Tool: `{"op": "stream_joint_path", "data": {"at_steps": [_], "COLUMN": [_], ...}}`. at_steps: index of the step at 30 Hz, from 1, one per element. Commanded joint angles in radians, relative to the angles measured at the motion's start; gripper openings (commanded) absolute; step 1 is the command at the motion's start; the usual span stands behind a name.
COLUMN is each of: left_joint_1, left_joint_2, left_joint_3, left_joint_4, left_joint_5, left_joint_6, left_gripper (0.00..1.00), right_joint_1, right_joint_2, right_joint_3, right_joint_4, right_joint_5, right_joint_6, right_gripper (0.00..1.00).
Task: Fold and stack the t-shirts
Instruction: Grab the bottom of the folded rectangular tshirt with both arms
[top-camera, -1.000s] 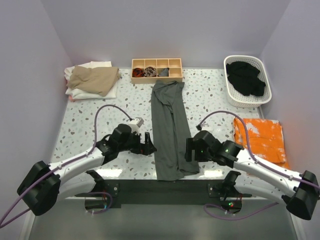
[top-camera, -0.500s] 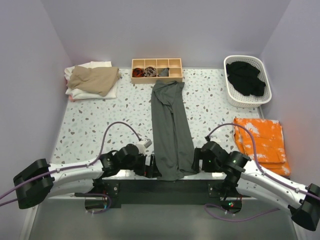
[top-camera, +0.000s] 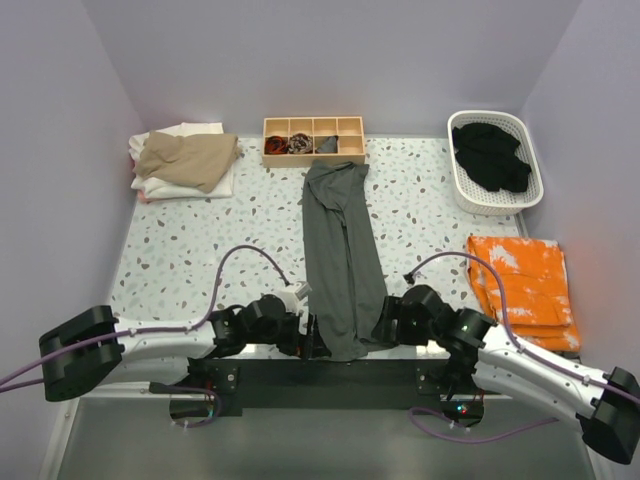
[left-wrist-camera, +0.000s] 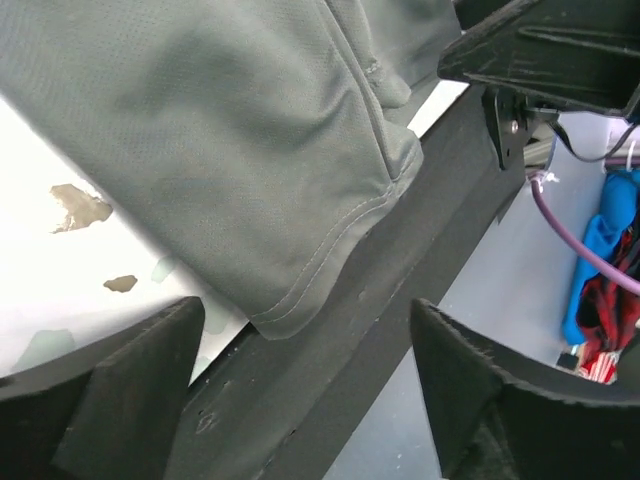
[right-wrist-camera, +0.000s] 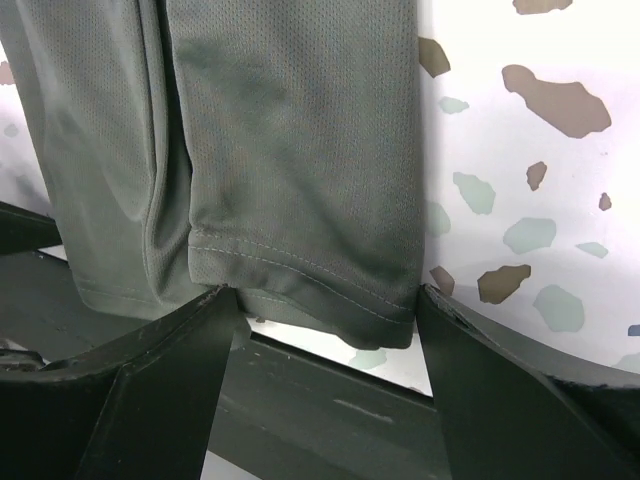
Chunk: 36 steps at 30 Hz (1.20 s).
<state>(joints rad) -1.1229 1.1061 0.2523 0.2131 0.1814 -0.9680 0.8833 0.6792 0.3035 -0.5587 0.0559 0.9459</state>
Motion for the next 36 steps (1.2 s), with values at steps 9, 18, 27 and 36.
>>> {"op": "stream_joint_path", "data": {"at_steps": [9,18,27,36], "left_joint_1": [-0.077,-0.081,-0.081,-0.086], "left_joint_2": [0.103,0.141,0.164,0.133], "left_joint_3": [-0.024,-0.012,0.019,0.07], "left_joint_4": [0.029,0.042,-0.004,-0.15], "left_joint_5": [-0.054,-0.08,-0.131,-0.123], "left_joint_6": [-0.074,-0.067,-0.046,0.002], "left_gripper": [0.59,0.4,0.14,0.0], "right_joint_1": [-0.012,-0.012,-0.014,-0.012], "right_joint_2": [0.063,0.0,0.055,-0.006], "right_joint_3": [-0.035,-0.035,-0.073,-0.063], "right_joint_4": [0.008,-0.066,0.034,-0.057], "right_joint_5": [-0.053,-0.059,-0.105,-0.16], "right_joint_6": [0.001,0.001,0.002,0.004], "right_gripper": [0.6,0.47,0.34,0.0]}}
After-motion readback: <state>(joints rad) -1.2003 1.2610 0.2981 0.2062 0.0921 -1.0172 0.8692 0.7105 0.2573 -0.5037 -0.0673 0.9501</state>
